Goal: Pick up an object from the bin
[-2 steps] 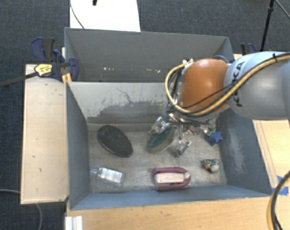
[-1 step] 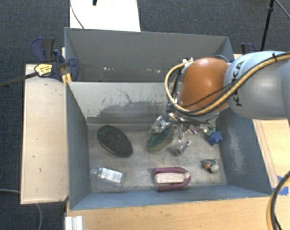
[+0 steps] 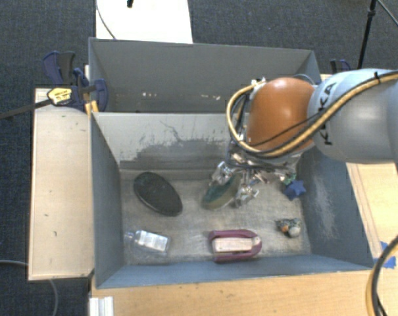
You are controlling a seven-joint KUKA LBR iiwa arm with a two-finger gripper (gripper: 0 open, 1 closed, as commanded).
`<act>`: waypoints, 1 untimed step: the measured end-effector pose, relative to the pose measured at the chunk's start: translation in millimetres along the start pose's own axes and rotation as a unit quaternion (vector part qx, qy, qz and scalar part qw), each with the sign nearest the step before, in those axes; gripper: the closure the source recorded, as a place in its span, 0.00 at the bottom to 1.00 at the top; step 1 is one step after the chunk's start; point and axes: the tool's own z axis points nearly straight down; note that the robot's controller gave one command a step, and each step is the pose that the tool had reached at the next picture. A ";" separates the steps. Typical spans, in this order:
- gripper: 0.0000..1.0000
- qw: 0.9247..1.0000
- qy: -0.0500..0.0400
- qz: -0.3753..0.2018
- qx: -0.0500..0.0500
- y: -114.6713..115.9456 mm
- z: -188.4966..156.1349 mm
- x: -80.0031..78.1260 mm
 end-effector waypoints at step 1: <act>1.00 1.000 0.001 0.004 0.000 -0.9 -27.4 -1.7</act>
Offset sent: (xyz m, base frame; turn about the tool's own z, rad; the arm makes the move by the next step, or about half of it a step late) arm 0.0000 0.0000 0.0251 0.0000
